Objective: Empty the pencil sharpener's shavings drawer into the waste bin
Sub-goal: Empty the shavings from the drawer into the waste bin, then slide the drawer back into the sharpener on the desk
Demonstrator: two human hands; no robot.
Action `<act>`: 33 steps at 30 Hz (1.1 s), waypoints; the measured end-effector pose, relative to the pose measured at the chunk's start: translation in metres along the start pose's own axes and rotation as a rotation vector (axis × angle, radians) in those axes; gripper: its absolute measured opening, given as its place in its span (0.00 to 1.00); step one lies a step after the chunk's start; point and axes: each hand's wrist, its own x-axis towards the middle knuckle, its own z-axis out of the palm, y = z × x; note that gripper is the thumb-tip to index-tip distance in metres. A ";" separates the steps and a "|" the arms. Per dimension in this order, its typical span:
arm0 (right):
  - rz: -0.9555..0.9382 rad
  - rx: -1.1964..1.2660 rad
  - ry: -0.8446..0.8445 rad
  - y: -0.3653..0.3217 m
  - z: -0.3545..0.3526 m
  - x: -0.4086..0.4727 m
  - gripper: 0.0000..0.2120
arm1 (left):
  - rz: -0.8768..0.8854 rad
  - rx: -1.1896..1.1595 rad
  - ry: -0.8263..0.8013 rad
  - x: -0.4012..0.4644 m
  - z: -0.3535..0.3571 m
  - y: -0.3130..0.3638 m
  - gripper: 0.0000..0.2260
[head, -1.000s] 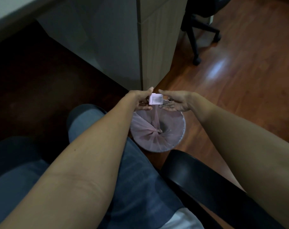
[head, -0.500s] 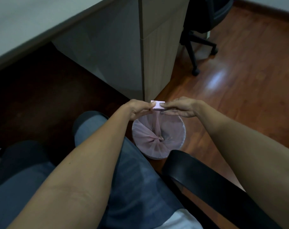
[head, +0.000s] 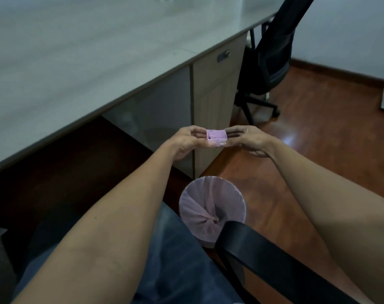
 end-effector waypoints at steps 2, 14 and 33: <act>-0.042 -0.033 -0.002 -0.025 -0.005 -0.002 0.26 | 0.046 0.052 0.004 -0.002 -0.002 0.025 0.27; -0.340 -0.054 -0.085 -0.181 0.014 -0.014 0.25 | 0.314 0.218 0.144 -0.041 -0.037 0.182 0.30; -0.529 -0.127 -0.590 -0.314 0.264 0.012 0.18 | 0.434 0.176 0.533 -0.229 -0.237 0.245 0.22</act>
